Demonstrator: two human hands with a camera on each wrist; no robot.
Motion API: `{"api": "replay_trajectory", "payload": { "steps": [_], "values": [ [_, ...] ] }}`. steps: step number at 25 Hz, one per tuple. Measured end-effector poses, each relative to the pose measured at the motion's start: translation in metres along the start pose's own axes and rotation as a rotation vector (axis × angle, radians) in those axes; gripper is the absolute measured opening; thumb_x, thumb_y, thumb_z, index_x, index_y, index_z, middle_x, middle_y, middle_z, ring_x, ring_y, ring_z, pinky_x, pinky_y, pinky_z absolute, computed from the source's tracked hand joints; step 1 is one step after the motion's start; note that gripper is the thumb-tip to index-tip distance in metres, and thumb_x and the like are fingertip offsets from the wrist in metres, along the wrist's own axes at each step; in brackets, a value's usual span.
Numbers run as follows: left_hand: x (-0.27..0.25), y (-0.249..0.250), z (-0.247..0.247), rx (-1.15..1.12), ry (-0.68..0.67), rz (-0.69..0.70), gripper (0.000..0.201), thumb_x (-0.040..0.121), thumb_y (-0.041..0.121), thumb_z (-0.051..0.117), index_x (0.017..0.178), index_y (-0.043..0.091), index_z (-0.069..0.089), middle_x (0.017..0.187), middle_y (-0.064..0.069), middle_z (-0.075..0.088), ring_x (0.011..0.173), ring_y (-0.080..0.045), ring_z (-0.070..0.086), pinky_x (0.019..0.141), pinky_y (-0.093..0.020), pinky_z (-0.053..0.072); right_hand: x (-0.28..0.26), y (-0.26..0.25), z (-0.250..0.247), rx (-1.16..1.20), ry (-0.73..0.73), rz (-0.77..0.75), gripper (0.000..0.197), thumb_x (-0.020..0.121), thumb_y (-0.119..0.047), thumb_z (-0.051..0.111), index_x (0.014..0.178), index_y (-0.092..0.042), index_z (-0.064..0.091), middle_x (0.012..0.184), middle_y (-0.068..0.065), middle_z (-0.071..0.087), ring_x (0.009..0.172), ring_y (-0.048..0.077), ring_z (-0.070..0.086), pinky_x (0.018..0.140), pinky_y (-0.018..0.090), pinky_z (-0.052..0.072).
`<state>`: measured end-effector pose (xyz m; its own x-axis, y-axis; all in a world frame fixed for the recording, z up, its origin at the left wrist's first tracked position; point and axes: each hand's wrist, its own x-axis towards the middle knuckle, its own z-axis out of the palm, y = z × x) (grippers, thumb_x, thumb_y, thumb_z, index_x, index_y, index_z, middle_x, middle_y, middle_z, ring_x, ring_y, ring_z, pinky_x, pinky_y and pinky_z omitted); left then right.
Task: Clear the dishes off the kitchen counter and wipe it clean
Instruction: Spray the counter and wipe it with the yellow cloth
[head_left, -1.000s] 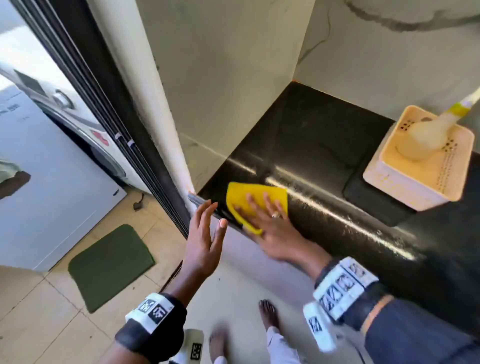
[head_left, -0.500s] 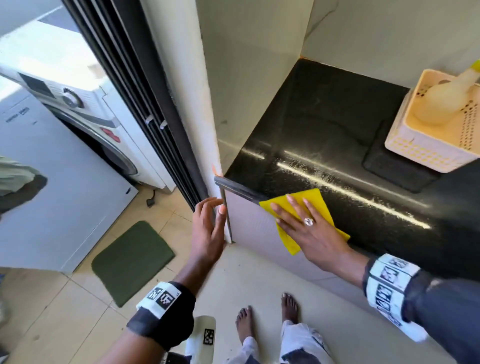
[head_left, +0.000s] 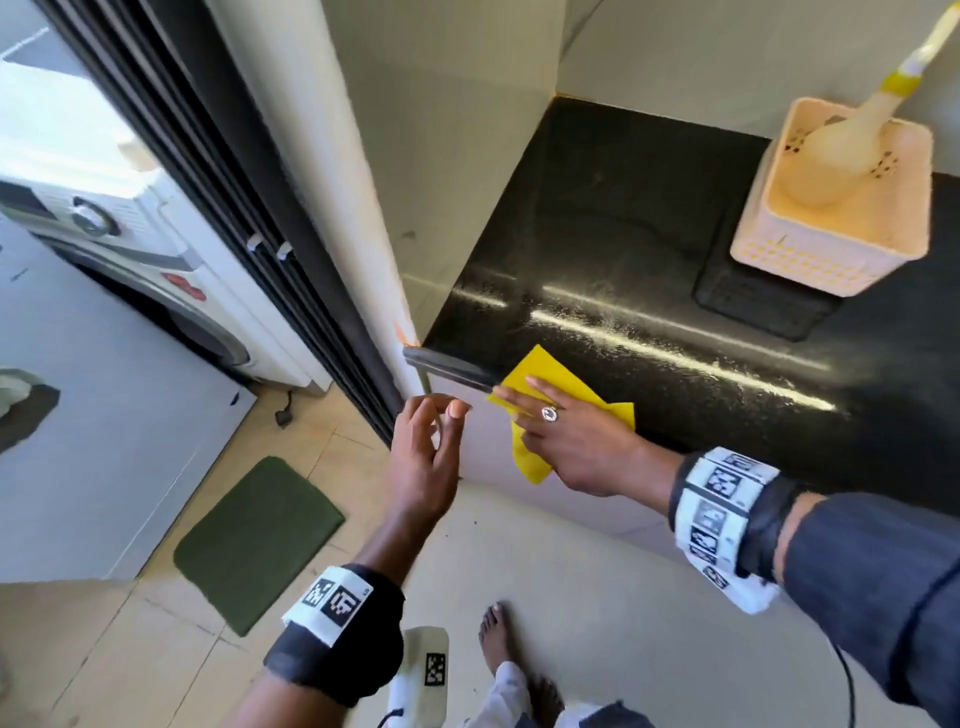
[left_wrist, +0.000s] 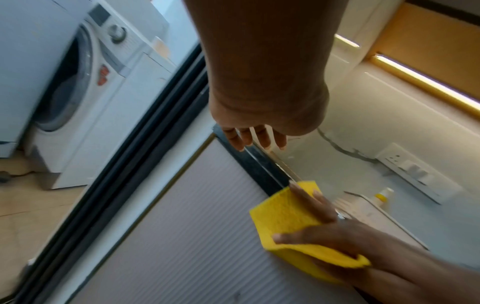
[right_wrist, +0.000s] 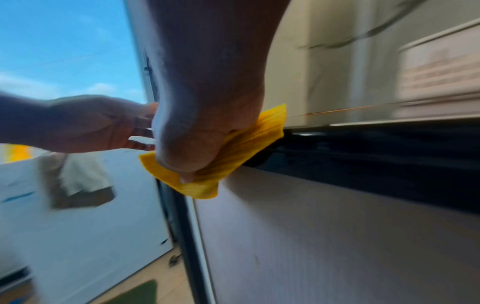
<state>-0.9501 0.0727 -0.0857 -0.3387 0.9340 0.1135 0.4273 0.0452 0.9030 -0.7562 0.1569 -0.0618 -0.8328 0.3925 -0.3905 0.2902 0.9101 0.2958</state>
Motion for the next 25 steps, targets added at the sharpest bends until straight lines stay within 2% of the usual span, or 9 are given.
{"api": "replay_trajectory", "payload": {
  "steps": [3, 8, 11, 13, 14, 17, 19, 21, 25],
  "values": [
    [0.008, 0.029, 0.028, -0.024, -0.141, 0.049, 0.022, 0.097, 0.042, 0.052, 0.098, 0.025, 0.065, 0.1, 0.01, 0.062, 0.096, -0.014, 0.063, 0.083, -0.044, 0.054, -0.079, 0.004, 0.031, 0.343, 0.109, 0.115, 0.043, 0.08, -0.014, 0.049, 0.12, -0.02, 0.064, 0.143, 0.0, 0.053, 0.148, 0.016, -0.008, 0.119, 0.035, -0.016],
    [0.027, 0.098, 0.083, -0.065, -0.456, 0.195, 0.01, 0.096, 0.025, 0.06, 0.103, 0.02, 0.066, 0.096, 0.01, 0.068, 0.09, -0.006, 0.065, 0.078, -0.023, 0.054, -0.218, 0.006, 0.081, 0.599, 0.164, 0.491, 0.07, 0.068, -0.009, 0.05, 0.134, -0.031, 0.055, 0.157, 0.004, 0.017, 0.149, 0.005, -0.007, 0.121, 0.028, -0.001],
    [0.034, 0.138, 0.12, -0.093, -0.613, 0.251, 0.012, 0.095, 0.022, 0.062, 0.104, 0.018, 0.067, 0.094, 0.01, 0.069, 0.086, -0.003, 0.064, 0.075, -0.014, 0.05, -0.291, 0.006, 0.104, 0.847, 0.199, 0.828, 0.054, 0.078, -0.019, 0.048, 0.131, -0.017, 0.061, 0.155, 0.004, 0.027, 0.145, 0.016, 0.029, 0.116, 0.033, 0.027],
    [0.04, 0.152, 0.145, -0.071, -0.666, 0.253, 0.013, 0.094, 0.023, 0.063, 0.105, 0.018, 0.066, 0.094, 0.01, 0.069, 0.083, -0.001, 0.063, 0.073, -0.011, 0.049, -0.303, 0.017, 0.1, 1.076, 0.512, 1.141, 0.052, 0.087, -0.036, 0.048, 0.124, -0.003, 0.063, 0.134, 0.007, 0.059, 0.119, 0.017, 0.058, 0.097, 0.021, 0.043],
    [0.045, 0.16, 0.161, -0.064, -0.689, 0.224, 0.015, 0.094, 0.025, 0.064, 0.107, 0.018, 0.065, 0.095, 0.01, 0.068, 0.082, -0.002, 0.062, 0.073, -0.012, 0.048, -0.302, 0.027, 0.094, 1.154, 0.717, 1.314, 0.051, 0.091, -0.039, 0.049, 0.12, 0.0, 0.064, 0.115, 0.006, 0.067, 0.102, 0.012, 0.061, 0.083, 0.014, 0.044],
    [0.067, 0.194, 0.216, -0.128, -0.75, -0.043, 0.034, 0.095, 0.036, 0.061, 0.119, 0.014, 0.055, 0.105, -0.007, 0.066, 0.081, -0.013, 0.063, 0.07, -0.026, 0.053, -0.293, 0.076, 0.079, 1.46, 1.106, 1.752, 0.032, 0.1, -0.027, 0.052, 0.109, 0.002, 0.064, 0.093, 0.006, 0.059, 0.089, 0.015, 0.05, 0.065, 0.025, 0.037],
    [0.085, 0.224, 0.245, -0.21, -0.746, -0.272, 0.038, 0.096, 0.043, 0.056, 0.117, 0.011, 0.054, 0.108, -0.013, 0.065, 0.078, -0.019, 0.065, 0.064, -0.03, 0.055, -0.286, 0.112, 0.075, 1.711, 1.241, 1.792, 0.03, 0.101, -0.031, 0.05, 0.113, -0.006, 0.062, 0.1, 0.007, 0.061, 0.094, 0.019, 0.053, 0.072, 0.028, 0.043],
    [0.101, 0.248, 0.267, -0.288, -0.713, -0.454, 0.046, 0.097, 0.05, 0.051, 0.118, 0.009, 0.053, 0.109, -0.014, 0.066, 0.087, -0.028, 0.068, 0.068, -0.038, 0.058, -0.281, 0.144, 0.075, 1.89, 1.229, 1.764, 0.035, 0.1, -0.042, 0.048, 0.117, -0.013, 0.057, 0.116, 0.005, 0.061, 0.105, 0.021, 0.056, 0.089, 0.033, 0.046],
    [0.13, 0.267, 0.304, -0.399, -0.645, -0.617, 0.057, 0.093, 0.06, 0.05, 0.134, 0.022, 0.037, 0.112, -0.021, 0.065, 0.096, -0.038, 0.068, 0.07, -0.045, 0.059, -0.27, 0.197, 0.088, 2.214, 1.234, 1.568, 0.029, 0.098, -0.048, 0.05, 0.106, -0.021, 0.057, 0.118, 0.008, 0.063, 0.109, 0.027, 0.062, 0.099, 0.047, 0.049]
  ]
}}
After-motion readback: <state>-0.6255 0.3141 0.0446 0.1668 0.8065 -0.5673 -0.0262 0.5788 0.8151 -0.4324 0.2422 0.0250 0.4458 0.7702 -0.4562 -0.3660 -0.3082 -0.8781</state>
